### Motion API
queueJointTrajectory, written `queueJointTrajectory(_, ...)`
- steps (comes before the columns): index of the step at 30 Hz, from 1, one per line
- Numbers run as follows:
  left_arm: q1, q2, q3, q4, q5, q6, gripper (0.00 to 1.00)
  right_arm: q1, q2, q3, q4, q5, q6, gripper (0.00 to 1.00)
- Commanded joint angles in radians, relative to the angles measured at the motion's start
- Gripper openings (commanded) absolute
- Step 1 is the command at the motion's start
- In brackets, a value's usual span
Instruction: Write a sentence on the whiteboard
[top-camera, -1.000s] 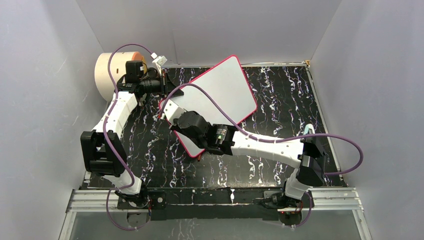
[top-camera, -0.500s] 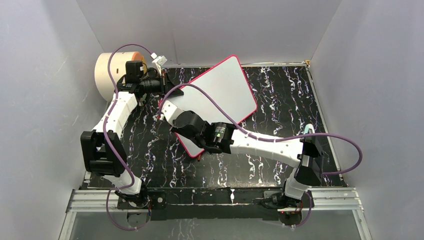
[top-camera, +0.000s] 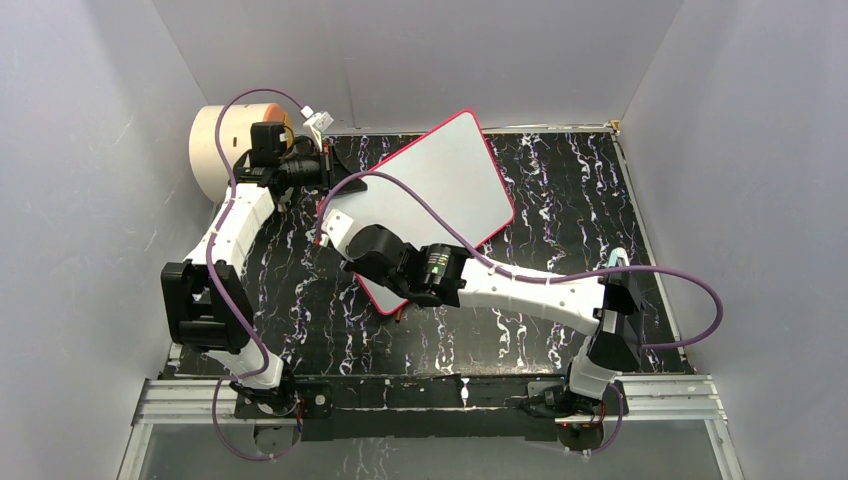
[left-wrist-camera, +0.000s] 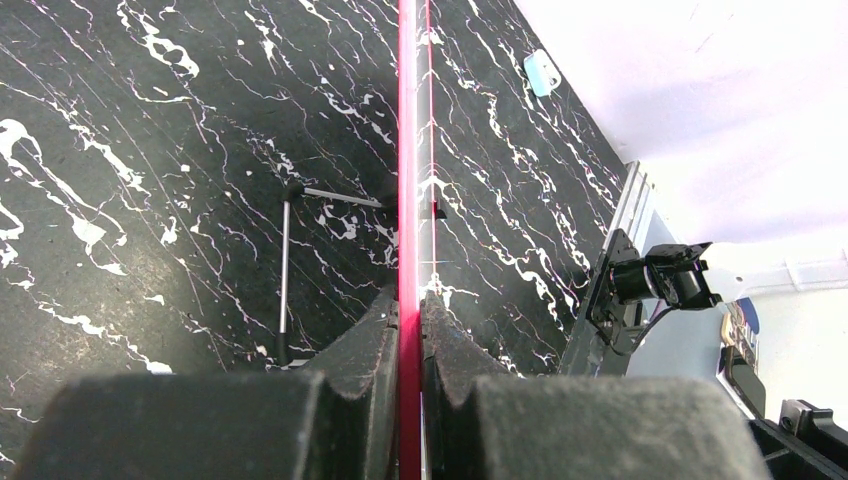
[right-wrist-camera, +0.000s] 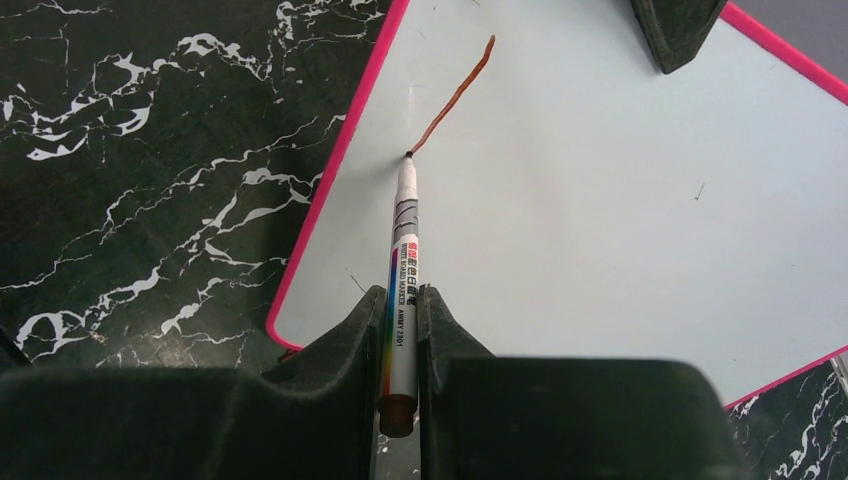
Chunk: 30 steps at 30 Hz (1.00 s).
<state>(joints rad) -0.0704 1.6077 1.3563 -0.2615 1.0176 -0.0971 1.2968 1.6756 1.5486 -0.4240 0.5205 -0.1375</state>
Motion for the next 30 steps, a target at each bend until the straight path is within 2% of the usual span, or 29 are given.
queueJointTrajectory(1,-0.016,-0.03,-0.031,-0.068,0.012,0.034,0.0,0.001,-0.013,0.022,0.03,0.001,0.018,0.0)
queueJointTrajectory(12,-0.017,-0.032,-0.033,-0.064,0.014,0.031,0.0,-0.005,-0.131,-0.133,0.345,0.081,-0.024,0.0)
queueJointTrajectory(17,-0.017,-0.03,-0.034,-0.062,0.014,0.031,0.0,-0.014,-0.131,-0.151,0.409,0.091,-0.038,0.0)
queueJointTrajectory(30,-0.02,-0.028,-0.038,-0.059,0.011,0.029,0.0,-0.031,-0.107,-0.153,0.451,0.076,-0.036,0.0)
